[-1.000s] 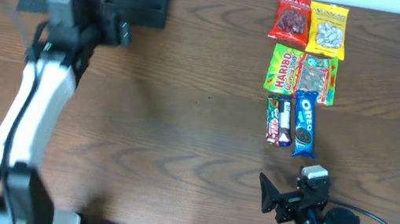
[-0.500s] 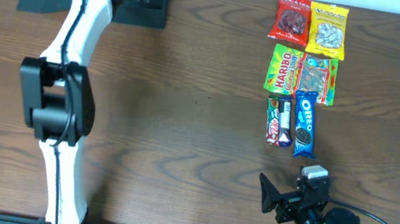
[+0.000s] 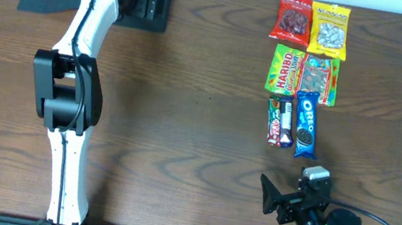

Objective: Pack container

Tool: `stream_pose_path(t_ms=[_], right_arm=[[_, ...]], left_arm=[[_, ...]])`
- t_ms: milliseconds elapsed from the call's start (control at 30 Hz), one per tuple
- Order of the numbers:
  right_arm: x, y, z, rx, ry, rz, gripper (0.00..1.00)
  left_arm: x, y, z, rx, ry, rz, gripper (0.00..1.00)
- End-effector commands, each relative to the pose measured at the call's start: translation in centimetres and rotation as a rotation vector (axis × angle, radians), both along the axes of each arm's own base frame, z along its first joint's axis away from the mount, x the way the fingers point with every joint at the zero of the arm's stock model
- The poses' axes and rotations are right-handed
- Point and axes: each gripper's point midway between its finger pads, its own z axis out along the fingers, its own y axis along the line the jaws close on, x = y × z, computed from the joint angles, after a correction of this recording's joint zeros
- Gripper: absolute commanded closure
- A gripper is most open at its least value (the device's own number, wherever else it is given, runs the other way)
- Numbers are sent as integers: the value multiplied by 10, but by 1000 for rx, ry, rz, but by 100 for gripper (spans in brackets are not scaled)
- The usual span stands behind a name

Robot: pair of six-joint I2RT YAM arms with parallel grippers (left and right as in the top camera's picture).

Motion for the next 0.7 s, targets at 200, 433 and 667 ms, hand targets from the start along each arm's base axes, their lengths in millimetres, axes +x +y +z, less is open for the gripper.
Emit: stream_pose_path(t_ms=[200, 433, 667], right_arm=[[-1, 1, -1, -12, -6, 11, 1], [-1, 1, -1, -12, -6, 11, 1], [-1, 1, -1, -12, -6, 11, 1]], left_arm=[[-47, -7, -22, -24, 215, -22, 5], [-115, -15, -34, -52, 494, -37, 5], [-136, -27, -34, -43, 578, -60, 5]])
